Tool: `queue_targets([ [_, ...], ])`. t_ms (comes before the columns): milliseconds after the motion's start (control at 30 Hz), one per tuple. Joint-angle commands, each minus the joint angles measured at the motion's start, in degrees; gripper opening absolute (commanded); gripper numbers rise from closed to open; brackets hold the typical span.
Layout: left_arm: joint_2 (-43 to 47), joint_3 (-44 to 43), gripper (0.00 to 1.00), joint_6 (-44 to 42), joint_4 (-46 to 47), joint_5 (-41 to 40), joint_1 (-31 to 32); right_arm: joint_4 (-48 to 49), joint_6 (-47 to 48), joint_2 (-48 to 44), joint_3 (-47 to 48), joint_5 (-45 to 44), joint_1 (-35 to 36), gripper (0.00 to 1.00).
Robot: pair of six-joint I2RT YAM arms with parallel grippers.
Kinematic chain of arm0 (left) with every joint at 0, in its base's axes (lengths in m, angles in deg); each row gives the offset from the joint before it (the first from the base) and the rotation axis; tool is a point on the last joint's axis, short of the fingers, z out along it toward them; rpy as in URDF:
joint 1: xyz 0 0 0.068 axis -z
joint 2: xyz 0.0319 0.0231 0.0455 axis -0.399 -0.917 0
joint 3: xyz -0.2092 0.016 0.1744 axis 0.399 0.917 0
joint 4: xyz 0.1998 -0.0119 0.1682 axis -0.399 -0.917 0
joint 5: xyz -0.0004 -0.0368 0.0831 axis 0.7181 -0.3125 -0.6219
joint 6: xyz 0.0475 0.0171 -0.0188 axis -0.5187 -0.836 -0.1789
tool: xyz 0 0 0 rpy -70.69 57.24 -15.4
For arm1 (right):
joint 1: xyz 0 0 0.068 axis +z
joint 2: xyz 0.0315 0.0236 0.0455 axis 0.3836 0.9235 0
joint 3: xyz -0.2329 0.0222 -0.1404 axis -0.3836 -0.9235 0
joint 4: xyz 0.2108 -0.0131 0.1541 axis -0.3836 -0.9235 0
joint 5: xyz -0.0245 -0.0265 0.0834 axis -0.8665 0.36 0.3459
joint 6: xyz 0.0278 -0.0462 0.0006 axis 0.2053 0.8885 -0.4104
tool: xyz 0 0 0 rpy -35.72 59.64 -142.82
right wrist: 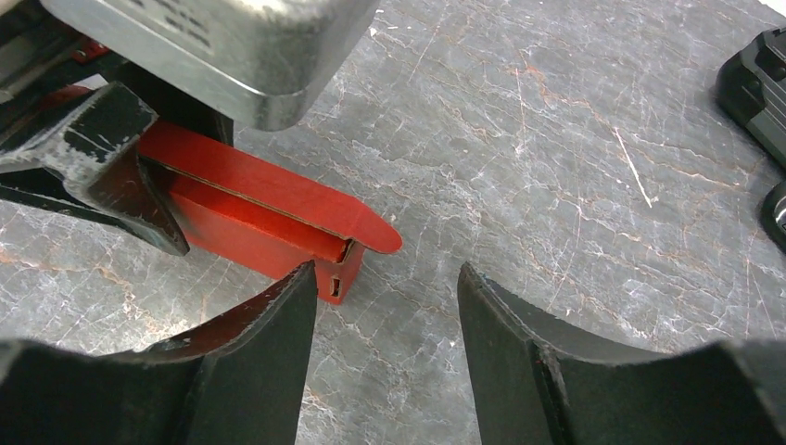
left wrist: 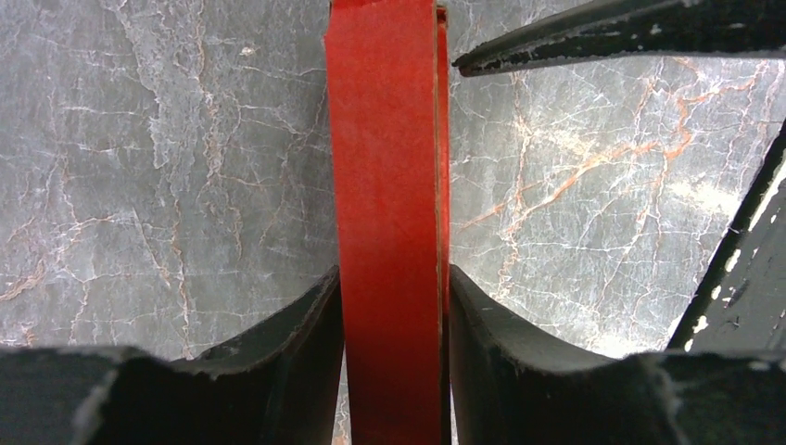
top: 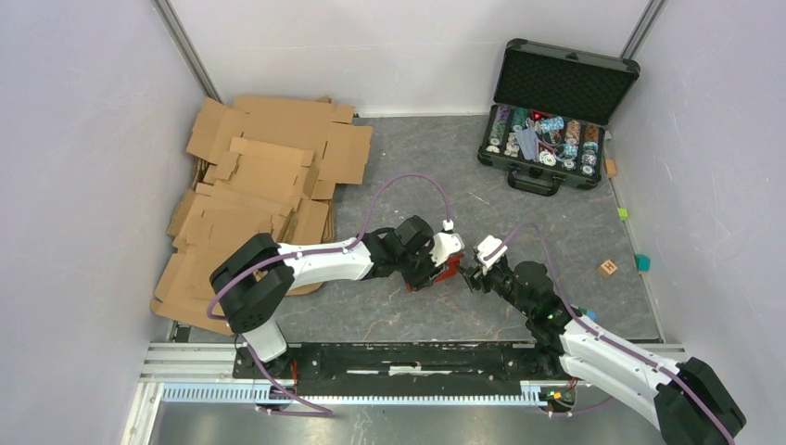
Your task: Fold the paper box
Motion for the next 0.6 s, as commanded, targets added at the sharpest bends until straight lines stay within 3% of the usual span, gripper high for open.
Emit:
queue_targets([
  [0,0.92,-2.65,0.49,-1.16,-0.03,2.15,0.29,0.29,0.99,-0.53,1.60,-0.48,0.09,0.62],
  [333,-0.10,-4.13,0.49,-1.15,-0.81,2.35,0.33,-0.20,1.08,-2.08,1.49,-0.56,0.08,0.62],
  [567,-0.30,-3.70,0.38,-1.55,-1.84,2.76,0.33,-1.89,3.12,-3.10,2.07,-1.54,0.06,0.59],
])
